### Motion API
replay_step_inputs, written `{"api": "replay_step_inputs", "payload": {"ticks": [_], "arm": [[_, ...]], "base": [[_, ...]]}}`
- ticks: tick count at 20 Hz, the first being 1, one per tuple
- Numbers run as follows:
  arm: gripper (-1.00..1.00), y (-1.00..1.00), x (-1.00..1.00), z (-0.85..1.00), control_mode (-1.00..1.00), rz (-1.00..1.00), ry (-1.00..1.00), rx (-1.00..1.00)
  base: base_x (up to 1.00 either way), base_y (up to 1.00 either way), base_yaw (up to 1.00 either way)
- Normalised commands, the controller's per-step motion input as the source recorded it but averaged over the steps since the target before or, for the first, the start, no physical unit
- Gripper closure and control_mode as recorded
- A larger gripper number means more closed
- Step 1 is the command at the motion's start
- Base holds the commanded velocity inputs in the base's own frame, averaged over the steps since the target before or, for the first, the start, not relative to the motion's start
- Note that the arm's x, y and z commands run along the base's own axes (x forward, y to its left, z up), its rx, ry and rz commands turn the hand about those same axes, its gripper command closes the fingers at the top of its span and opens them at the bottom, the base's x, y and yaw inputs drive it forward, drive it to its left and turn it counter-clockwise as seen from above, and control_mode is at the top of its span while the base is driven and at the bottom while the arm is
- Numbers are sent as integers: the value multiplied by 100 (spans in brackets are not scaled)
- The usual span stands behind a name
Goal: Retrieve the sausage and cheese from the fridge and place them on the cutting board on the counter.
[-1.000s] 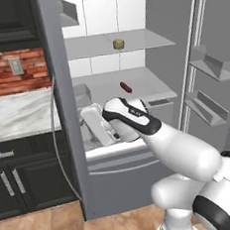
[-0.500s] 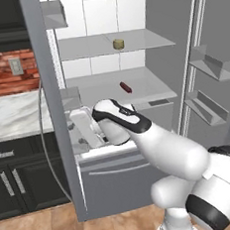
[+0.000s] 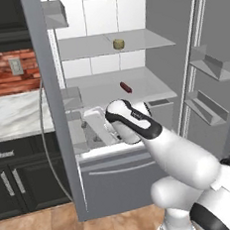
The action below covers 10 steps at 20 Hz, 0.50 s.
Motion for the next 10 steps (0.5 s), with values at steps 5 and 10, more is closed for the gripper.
{"api": "replay_step_inputs", "payload": {"ticks": [5, 10], "arm": [[-100, -98, 0, 14, -100, 0, -4, -19], [-100, -84, -2, 13, -100, 0, -16, -26]], "base": [[0, 0, 0], [0, 0, 0]]}}
